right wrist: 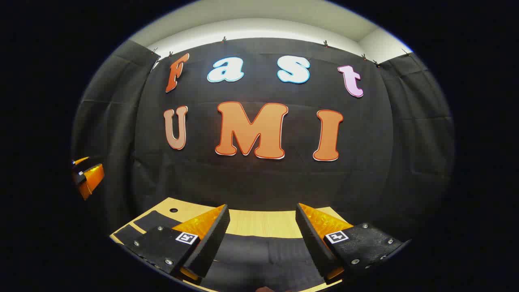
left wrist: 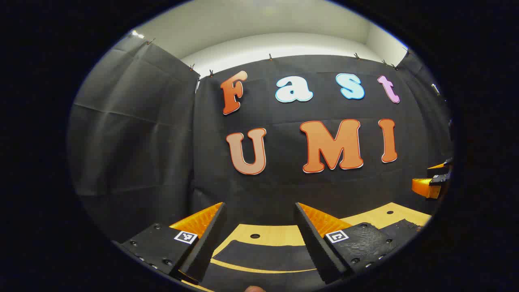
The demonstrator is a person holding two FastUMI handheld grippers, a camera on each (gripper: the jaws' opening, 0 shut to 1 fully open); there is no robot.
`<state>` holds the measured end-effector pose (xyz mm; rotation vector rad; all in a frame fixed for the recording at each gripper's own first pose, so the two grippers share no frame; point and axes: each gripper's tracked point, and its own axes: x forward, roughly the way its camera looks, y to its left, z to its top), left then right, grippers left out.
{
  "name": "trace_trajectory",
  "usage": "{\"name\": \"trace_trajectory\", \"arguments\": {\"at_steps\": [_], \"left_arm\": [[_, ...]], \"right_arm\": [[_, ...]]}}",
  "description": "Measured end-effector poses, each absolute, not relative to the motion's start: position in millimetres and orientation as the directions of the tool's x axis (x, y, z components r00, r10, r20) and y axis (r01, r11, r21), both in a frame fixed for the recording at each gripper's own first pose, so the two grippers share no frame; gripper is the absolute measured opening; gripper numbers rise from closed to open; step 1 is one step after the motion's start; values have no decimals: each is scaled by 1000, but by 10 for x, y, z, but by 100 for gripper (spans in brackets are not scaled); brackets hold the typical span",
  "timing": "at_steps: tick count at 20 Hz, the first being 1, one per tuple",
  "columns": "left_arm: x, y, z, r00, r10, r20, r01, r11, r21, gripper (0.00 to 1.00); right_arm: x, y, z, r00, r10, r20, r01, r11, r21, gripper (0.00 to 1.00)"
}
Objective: Grasp the waist and the cuffs of the jeans and fold them to make the two legs overlap; first hold the waist and fold one-third of the jeans toward the cuffs, then hold the cuffs and fold the remaining one-third in the same direction to finish folding.
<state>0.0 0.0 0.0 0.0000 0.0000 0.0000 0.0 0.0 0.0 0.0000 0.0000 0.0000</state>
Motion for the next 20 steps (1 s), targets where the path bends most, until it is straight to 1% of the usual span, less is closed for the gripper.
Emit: {"name": "trace_trajectory", "arguments": {"at_steps": [2,5,6,8,11,12,13,14,15,16,20], "left_arm": [[89,23,-29,999,-33,-9,33,999,4,99],[126,-23,-80,998,-66,-16,66,998,3,99],[137,-59,-135,998,-65,-27,65,998,3,100],[168,-147,-88,998,-55,-28,55,998,-5,99],[196,-231,42,1000,-12,-9,12,1000,17,99],[195,-228,85,1000,8,-2,-8,1000,20,100],[196,-231,103,1000,27,-2,-27,999,24,99],[194,-228,138,999,45,0,-45,999,29,100],[185,-238,144,998,61,-3,-61,998,35,99],[167,-223,161,997,77,-4,-77,996,34,100],[143,-178,-17,991,128,-50,-127,992,15,100]], "right_arm": [[-80,-23,-9,999,-45,-1,45,999,-9,98],[-132,-42,-67,998,-66,-11,66,998,-17,98],[-115,-57,-88,998,-68,-19,67,998,-15,98],[-30,-63,-89,999,-47,-25,47,999,-7,98],[208,-101,55,1000,-11,25,11,1000,-7,98],[272,-77,93,999,11,31,-11,1000,-9,98],[333,-73,119,999,26,31,-25,1000,-18,100],[361,-71,174,998,47,46,-46,999,-17,100],[399,-77,228,997,61,56,-60,998,-15,98],[452,-102,183,996,70,48,-70,998,-10,98],[545,-118,-46,995,98,-14,-98,995,22,98]]}}
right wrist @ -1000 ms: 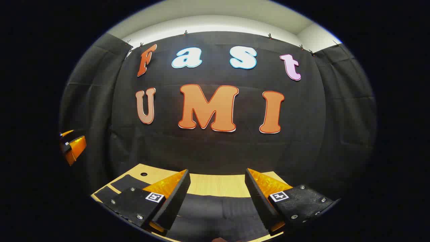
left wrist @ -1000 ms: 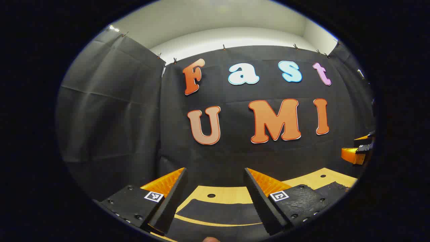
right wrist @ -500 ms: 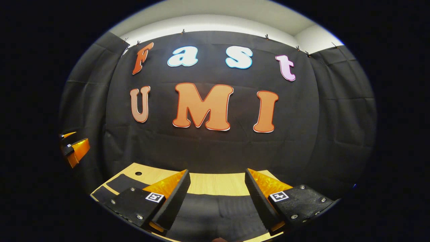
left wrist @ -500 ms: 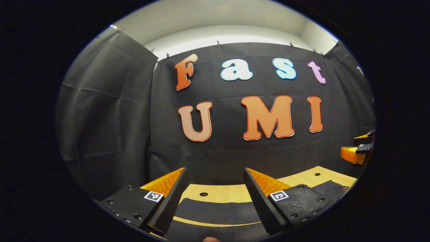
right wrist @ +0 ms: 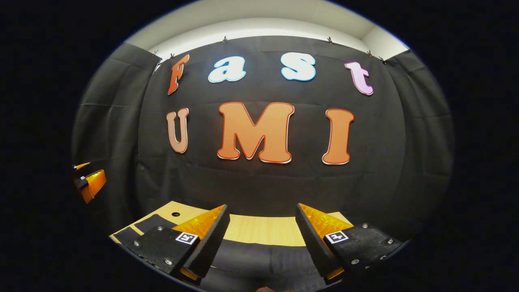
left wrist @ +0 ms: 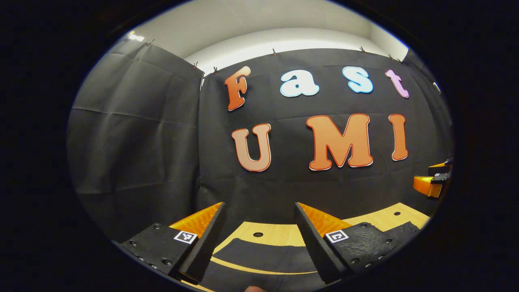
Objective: Grasp the waist and the cuffs of the jeans and fold them to make the two legs overlap; first hold the waist and fold one-third of the jeans toward the cuffs, then hold the cuffs and fold the remaining one-third in the same direction to finish folding.
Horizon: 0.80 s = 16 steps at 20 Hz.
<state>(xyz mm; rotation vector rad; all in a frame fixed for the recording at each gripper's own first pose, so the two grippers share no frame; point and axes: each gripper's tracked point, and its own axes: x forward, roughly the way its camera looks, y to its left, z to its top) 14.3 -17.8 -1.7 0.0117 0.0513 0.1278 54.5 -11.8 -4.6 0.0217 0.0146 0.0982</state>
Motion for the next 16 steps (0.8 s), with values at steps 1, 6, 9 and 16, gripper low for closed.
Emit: {"name": "trace_trajectory", "arguments": {"at_steps": [1,6,9,16], "left_arm": [[138,-139,-26,989,141,-55,-140,990,20,100],[155,17,-275,975,185,-127,-180,983,46,100],[177,192,-443,958,218,-186,-209,976,63,100],[220,560,-1349,839,277,-469,-299,954,29,99]], "right_arm": [[560,-123,-96,995,101,-22,-101,995,19,98],[605,-309,-495,985,85,-149,-82,996,21,100],[590,-520,-675,977,58,-204,-47,997,59,98],[431,-1494,-1492,890,-113,-442,174,980,99,98]]}}
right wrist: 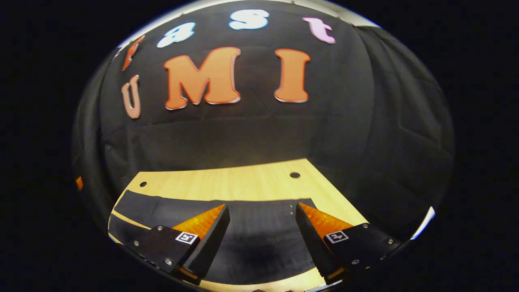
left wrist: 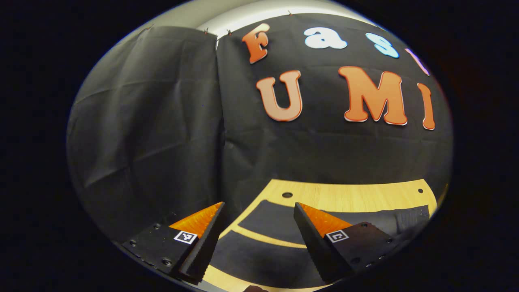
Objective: Grasp the waist and the cuffs of the jeans and fold them to make the two legs overlap; first hold the waist and fold one-third of the jeans toward the cuffs, then hold the cuffs and fold the remaining one-third in the same direction to finish folding.
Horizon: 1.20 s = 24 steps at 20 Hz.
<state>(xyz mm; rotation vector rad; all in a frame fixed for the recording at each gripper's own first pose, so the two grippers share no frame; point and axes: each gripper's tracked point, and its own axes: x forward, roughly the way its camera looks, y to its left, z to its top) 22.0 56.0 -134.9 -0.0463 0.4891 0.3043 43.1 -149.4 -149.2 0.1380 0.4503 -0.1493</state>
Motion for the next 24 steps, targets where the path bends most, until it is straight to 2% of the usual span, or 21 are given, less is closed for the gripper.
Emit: {"name": "trace_trajectory", "arguments": {"at_steps": [4,8,11,14,17,20,24], "left_arm": [[13,845,-2072,685,284,-671,-419,907,-44,99],[-167,1094,-2667,529,262,-807,-522,850,-66,99],[-210,1207,-3014,445,247,-861,-585,808,-71,99],[-267,1259,-3269,363,220,-906,-634,771,-66,99],[-335,1317,-3461,281,167,-945,-676,734,-72,99],[-284,1427,-3625,193,129,-973,-701,712,-45,99],[-244,1535,-3816,97,70,-993,-729,684,-23,99]], "right_arm": [[245,-1945,-2052,793,-128,-596,265,953,148,98],[56,-2298,-2566,681,-116,-723,371,906,204,99],[-41,-2529,-2917,606,-113,-787,428,880,203,98],[-111,-2532,-3212,535,-48,-843,454,858,240,99],[-184,-2527,-3468,467,-2,-884,537,795,283,99],[-305,-2620,-3688,389,-3,-921,638,722,267,99],[-398,-2682,-3933,307,-2,-952,705,672,226,98]]}}
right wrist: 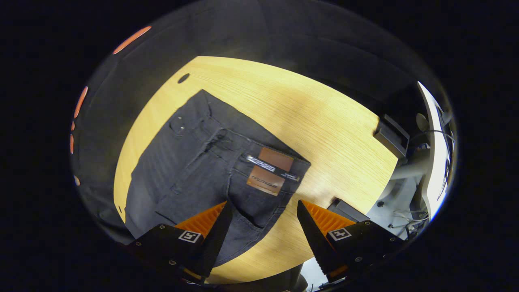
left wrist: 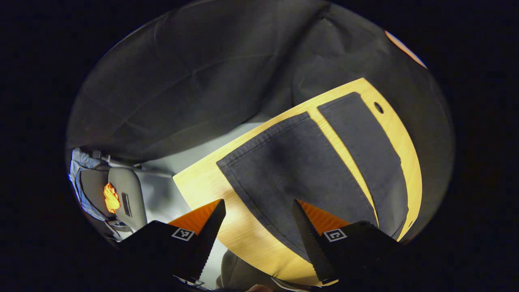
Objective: Grasp the waist and the cuffs of the jeans and fold them to make the two legs overlap; first hold the waist and fold one-third of the jeans toward the cuffs, then hold the cuffs and fold the remaining one-third in the same direction to finish folding.
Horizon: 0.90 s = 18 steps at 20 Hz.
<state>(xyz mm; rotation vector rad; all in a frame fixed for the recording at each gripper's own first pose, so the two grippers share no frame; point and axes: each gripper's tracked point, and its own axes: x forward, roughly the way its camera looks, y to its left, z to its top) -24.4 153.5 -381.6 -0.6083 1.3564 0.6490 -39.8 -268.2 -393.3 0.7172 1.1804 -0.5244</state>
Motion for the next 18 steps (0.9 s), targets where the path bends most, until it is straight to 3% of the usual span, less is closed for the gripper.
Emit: {"name": "trace_trajectory", "arguments": {"at_steps": [4,10,12,13,14,16,17,18], "left_arm": [[-266,1668,-3967,25,41,-999,-759,651,8,99],[-383,1953,-4226,-75,17,-997,-800,596,70,99],[-395,1967,-4207,-85,-16,-996,-812,581,60,99],[-398,2008,-4216,-89,-20,-996,-819,570,62,99],[-408,2041,-4240,-104,-25,-994,-821,566,72,99],[-413,2050,-4295,-120,-47,-992,-829,554,74,99],[-356,2015,-4328,-120,-48,-992,-831,551,74,99],[-317,2000,-4351,-119,-46,-992,-831,551,74,99]], "right_arm": [[-329,-2652,-4097,285,28,-958,773,584,247,98],[-324,-2711,-4171,137,-78,-988,790,610,61,87],[-292,-2684,-4200,122,-61,-991,778,625,57,85],[-297,-2688,-4190,116,-44,-992,779,624,64,77],[-334,-2712,-4163,93,-46,-995,795,604,47,77],[-306,-2728,-4191,94,-25,-995,787,614,58,62],[-339,-2739,-4198,93,-29,-995,784,618,55,62],[-319,-2715,-4141,92,-25,-995,806,589,60,55]]}}
